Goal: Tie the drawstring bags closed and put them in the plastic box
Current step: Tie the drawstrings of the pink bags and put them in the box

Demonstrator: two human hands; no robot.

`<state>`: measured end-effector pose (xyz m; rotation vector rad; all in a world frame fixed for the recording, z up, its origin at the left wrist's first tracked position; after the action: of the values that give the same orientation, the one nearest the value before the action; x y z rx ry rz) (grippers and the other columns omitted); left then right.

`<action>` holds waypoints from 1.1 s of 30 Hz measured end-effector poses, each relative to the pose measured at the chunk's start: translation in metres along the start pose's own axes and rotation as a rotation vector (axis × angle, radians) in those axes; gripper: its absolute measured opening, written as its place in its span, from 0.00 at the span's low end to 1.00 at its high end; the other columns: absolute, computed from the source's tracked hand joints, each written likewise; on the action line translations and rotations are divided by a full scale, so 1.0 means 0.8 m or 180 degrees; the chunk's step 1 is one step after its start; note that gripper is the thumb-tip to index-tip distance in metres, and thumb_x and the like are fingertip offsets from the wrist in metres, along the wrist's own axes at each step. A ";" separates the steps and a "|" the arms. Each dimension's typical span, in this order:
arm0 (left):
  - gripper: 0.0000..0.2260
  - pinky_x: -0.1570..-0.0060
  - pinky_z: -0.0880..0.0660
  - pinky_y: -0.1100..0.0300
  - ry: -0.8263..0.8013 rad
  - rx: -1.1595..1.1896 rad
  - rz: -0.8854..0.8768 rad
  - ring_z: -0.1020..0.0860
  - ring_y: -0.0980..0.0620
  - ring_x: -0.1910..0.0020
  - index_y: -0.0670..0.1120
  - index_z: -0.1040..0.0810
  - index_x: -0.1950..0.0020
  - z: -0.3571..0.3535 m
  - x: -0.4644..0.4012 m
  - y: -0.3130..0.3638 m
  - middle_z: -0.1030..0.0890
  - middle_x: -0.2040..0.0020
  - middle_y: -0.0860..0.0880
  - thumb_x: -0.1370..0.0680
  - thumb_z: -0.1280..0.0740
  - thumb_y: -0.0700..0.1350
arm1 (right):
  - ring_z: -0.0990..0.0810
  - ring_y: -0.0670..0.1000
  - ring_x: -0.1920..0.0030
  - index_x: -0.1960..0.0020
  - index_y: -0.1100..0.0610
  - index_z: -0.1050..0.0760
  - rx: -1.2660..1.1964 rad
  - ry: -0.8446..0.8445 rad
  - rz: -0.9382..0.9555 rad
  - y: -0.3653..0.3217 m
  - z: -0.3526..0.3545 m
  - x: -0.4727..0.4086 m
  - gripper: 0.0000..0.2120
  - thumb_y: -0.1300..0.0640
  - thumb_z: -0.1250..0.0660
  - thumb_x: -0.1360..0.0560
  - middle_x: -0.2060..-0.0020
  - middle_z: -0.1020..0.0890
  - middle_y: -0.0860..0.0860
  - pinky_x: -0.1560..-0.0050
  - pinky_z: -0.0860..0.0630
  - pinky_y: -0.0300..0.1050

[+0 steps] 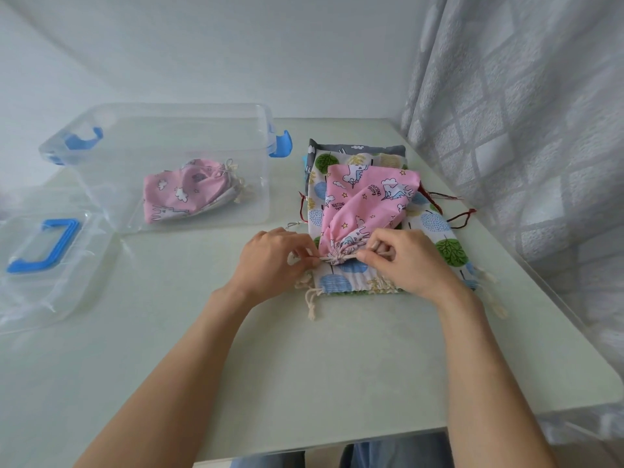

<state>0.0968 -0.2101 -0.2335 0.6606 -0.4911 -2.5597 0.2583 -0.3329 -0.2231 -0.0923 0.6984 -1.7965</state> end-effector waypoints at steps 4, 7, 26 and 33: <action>0.03 0.56 0.27 0.56 0.0011 0.0170 0.0045 0.23 0.51 0.55 0.52 0.18 0.55 -0.001 0.000 -0.003 0.24 0.64 0.60 0.27 0.29 0.49 | 0.37 0.44 0.74 0.69 0.54 0.28 -0.0593 0.0059 -0.0071 -0.003 0.015 0.005 0.14 0.51 0.29 0.28 0.77 0.32 0.45 0.70 0.39 0.36; 0.04 0.56 0.26 0.56 -0.0012 0.0186 0.0031 0.24 0.51 0.56 0.52 0.18 0.54 -0.005 -0.001 0.002 0.24 0.64 0.59 0.27 0.30 0.50 | 0.35 0.45 0.70 0.67 0.55 0.27 -0.1559 -0.0188 0.0040 -0.021 0.017 0.003 0.13 0.50 0.30 0.28 0.70 0.28 0.59 0.67 0.37 0.36; 0.11 0.60 0.30 0.67 -0.1481 0.1272 0.0431 0.28 0.61 0.69 0.45 0.18 0.57 0.010 0.009 0.014 0.24 0.72 0.57 0.23 0.35 0.51 | 0.28 0.36 0.72 0.45 0.58 0.26 -0.1578 -0.0457 -0.0297 -0.031 -0.026 -0.011 0.07 0.61 0.42 0.20 0.68 0.23 0.44 0.67 0.34 0.29; 0.05 0.57 0.26 0.69 -0.1056 0.2767 0.0313 0.22 0.62 0.62 0.45 0.17 0.56 0.031 0.010 0.029 0.16 0.63 0.55 0.27 0.33 0.40 | 0.27 0.32 0.71 0.47 0.53 0.34 -0.1410 -0.0617 -0.0364 -0.023 -0.029 -0.010 0.06 0.62 0.40 0.21 0.67 0.21 0.40 0.63 0.35 0.36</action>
<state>0.0850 -0.2278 -0.2056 0.4420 -1.7424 -2.2883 0.2360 -0.3131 -0.2311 -0.6049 0.9536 -1.6841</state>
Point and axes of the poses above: each hand's wrist, its own x-axis away from the middle knuckle, its own z-axis out of the back of the hand, y = z × x, the point moved 4 cm from there along -x, towards the middle knuckle
